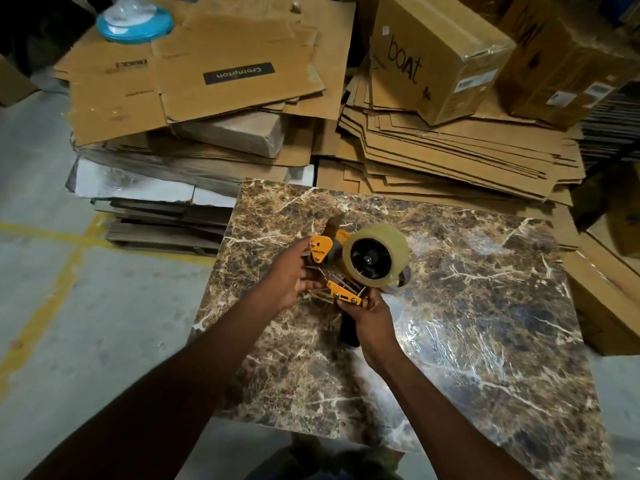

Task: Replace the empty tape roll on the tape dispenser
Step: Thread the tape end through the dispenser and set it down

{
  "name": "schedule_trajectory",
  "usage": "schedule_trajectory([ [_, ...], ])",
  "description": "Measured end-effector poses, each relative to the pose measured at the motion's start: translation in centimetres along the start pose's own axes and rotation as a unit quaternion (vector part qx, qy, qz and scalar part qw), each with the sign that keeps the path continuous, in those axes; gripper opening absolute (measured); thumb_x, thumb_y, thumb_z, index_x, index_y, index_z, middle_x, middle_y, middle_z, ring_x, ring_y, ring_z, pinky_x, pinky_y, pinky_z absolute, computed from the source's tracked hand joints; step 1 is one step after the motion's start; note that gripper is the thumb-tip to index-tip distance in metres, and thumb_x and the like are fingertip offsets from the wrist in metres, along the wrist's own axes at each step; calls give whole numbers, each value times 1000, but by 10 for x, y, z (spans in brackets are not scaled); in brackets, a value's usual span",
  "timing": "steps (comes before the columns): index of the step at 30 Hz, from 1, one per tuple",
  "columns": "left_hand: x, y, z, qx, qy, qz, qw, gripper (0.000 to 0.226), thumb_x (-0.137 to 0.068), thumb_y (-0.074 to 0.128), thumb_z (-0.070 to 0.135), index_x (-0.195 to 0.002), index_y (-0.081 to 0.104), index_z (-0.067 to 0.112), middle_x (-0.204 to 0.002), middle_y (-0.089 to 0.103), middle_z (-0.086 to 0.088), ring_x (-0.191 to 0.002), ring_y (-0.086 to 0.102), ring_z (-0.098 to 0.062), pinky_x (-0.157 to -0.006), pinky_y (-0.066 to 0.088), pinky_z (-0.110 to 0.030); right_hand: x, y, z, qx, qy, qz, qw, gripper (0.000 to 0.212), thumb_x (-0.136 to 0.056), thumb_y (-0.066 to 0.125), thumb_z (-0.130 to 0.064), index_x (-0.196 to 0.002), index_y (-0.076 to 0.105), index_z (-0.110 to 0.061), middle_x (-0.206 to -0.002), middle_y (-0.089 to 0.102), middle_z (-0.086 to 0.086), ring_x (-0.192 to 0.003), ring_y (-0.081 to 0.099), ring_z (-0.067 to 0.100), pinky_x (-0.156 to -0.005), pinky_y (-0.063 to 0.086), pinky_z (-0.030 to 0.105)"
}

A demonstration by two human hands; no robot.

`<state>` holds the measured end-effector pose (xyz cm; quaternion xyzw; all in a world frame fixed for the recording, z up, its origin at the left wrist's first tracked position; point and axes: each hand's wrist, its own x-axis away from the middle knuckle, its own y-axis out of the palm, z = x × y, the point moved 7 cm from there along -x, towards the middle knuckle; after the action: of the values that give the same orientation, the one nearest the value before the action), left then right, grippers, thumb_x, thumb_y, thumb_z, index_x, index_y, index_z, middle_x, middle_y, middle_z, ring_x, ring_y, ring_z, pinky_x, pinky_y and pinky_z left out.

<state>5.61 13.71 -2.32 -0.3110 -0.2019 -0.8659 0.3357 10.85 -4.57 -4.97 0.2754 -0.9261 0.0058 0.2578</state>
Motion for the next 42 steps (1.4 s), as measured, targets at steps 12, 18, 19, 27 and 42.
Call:
schedule_trajectory([
  [12,-52,-33,-34,-21,-75,-67,995,38,-104,56,38,-127,69,11,-111,74,-15,-92,70,-30,-76,54,-44,7,-18,-5,225,-116,36,967,27,-81,72,-9,-99,60,-24,-84,72,3,-74,66,16,-68,55,48],
  [18,-62,-45,-60,88,-129,-46,987,42,-99,51,26,-126,69,0,-118,70,-23,-103,68,-36,-101,50,-52,13,-13,4,251,-116,40,960,32,-81,71,-2,-85,51,-26,-65,60,-10,-56,49,2,-51,38,19],
  [19,-62,-45,-62,90,-129,-44,987,39,-99,49,29,-118,73,3,-110,72,-20,-95,70,-34,-92,51,-50,12,-13,5,256,-114,43,959,32,-81,70,-1,-85,51,-26,-65,60,-12,-55,49,2,-52,37,17],
  [27,-63,-39,-58,146,-141,-39,978,48,-96,42,42,-118,67,8,-93,71,-16,-80,63,-33,-54,49,-34,1,-7,6,277,-98,58,954,33,-80,72,-1,-101,57,-21,-81,71,-15,-72,66,1,-55,44,10],
  [42,-89,-54,-42,-107,-132,-84,982,28,-107,48,7,-128,63,-2,-110,77,-25,-97,77,-38,-71,67,-43,-4,-12,18,304,-74,98,945,33,-78,74,-3,-100,56,-20,-79,69,-11,-73,64,-8,-55,41,6],
])
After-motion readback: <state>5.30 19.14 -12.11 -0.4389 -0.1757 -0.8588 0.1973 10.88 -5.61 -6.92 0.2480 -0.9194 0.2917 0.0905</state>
